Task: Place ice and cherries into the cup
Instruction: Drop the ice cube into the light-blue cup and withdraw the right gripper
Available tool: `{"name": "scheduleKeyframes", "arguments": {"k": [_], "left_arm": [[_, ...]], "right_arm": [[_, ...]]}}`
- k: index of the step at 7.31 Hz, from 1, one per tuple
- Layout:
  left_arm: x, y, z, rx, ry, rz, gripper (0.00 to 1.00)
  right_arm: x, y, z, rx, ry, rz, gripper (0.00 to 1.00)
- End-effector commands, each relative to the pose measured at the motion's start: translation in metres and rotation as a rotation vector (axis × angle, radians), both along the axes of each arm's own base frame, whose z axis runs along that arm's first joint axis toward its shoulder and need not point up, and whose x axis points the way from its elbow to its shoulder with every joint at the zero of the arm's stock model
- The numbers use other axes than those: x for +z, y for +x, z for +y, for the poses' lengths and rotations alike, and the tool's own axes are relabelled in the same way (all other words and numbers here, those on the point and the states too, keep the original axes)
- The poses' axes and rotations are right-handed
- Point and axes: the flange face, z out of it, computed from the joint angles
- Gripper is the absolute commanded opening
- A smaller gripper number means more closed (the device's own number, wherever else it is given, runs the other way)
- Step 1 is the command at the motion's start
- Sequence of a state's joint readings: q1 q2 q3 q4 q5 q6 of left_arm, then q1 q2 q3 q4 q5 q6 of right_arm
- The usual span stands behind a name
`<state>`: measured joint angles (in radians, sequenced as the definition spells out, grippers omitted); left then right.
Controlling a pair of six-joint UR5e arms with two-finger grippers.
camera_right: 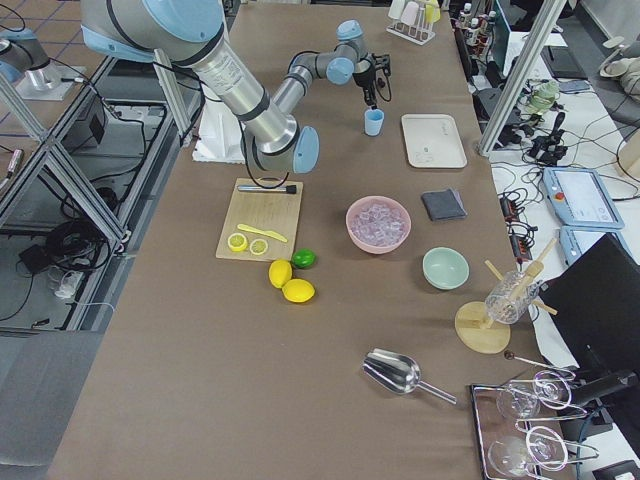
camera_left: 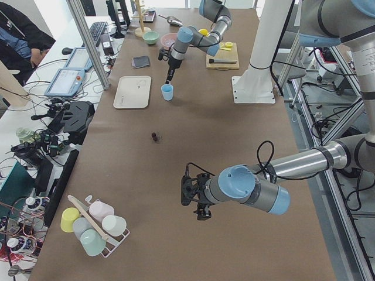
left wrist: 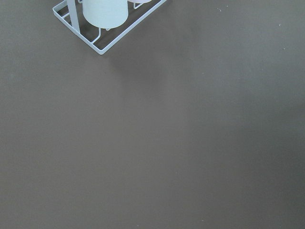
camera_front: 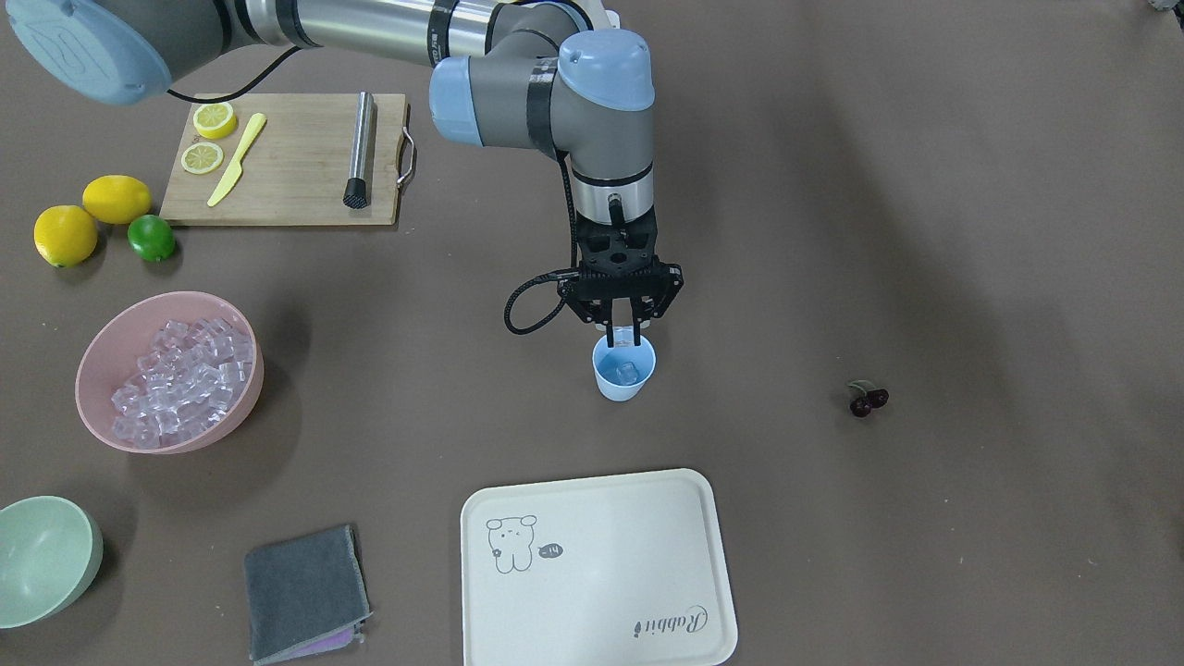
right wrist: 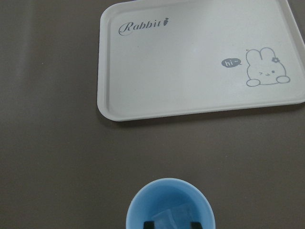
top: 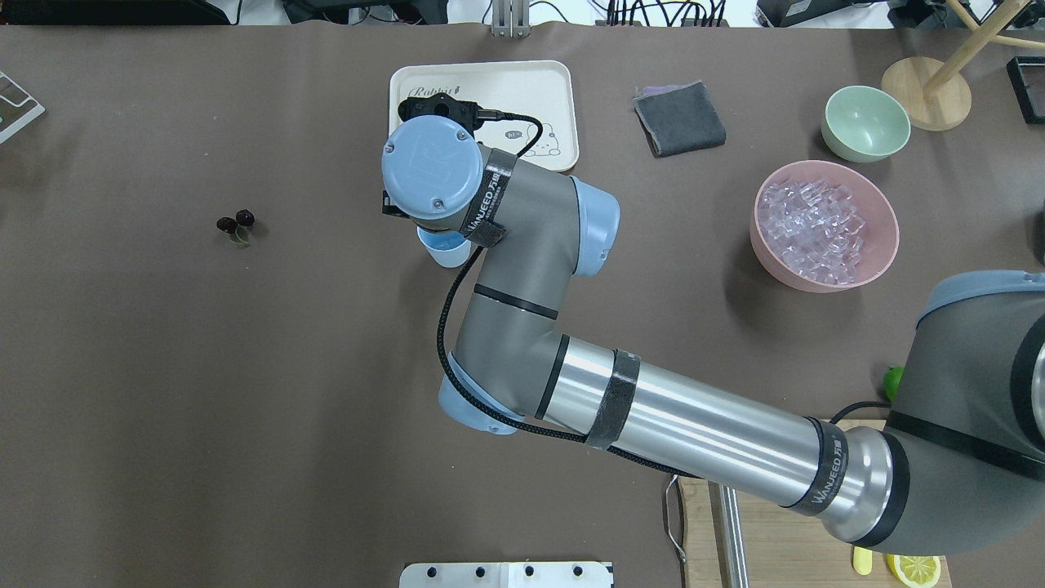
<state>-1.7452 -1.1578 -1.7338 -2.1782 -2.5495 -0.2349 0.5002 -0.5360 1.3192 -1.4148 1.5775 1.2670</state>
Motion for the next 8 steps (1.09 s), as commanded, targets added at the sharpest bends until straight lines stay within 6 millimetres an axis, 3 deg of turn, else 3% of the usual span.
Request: {"name": "scheduleKeyframes", "arguments": {"k": [1, 2, 3, 4, 5, 6, 7, 8], "left_arm": [[0.0, 0.0, -0.001, 0.001, -0.001, -0.002, 0.98], [-0.006, 0.002, -0.007, 0.007, 0.011, -0.004, 0.98], [-0.013, 0.01, -0.022, 0.028, 0.02, -0.006, 0.98], [-0.034, 0.031, -0.056, 0.045, 0.004, 0.011, 0.98], [-0.061, 0.07, -0.099, 0.074, -0.018, 0.013, 0.98], [-0.088, 0.13, -0.143, 0.099, -0.007, -0.051, 0.98], [-0.107, 0.189, -0.178, 0.106, -0.012, -0.085, 0.98], [-0.139, 0.229, -0.22, 0.1, -0.018, -0.05, 0.98]], "right_arm": [[0.004, 0.001, 0.001, -0.013, 0.006, 0.005, 0.99], [0.013, 0.009, -0.003, -0.021, 0.009, 0.015, 0.99], [0.036, 0.048, -0.018, -0.086, 0.026, 0.019, 0.99], [0.068, 0.092, -0.03, -0.109, 0.036, 0.011, 0.99], [0.101, 0.159, -0.04, -0.111, 0.024, -0.012, 0.99], [0.157, 0.244, -0.056, -0.215, 0.058, 0.013, 0.99], [0.207, 0.316, -0.073, -0.262, 0.085, 0.055, 0.99], [0.24, 0.386, -0.099, -0.257, 0.072, 0.063, 0.99]]}}
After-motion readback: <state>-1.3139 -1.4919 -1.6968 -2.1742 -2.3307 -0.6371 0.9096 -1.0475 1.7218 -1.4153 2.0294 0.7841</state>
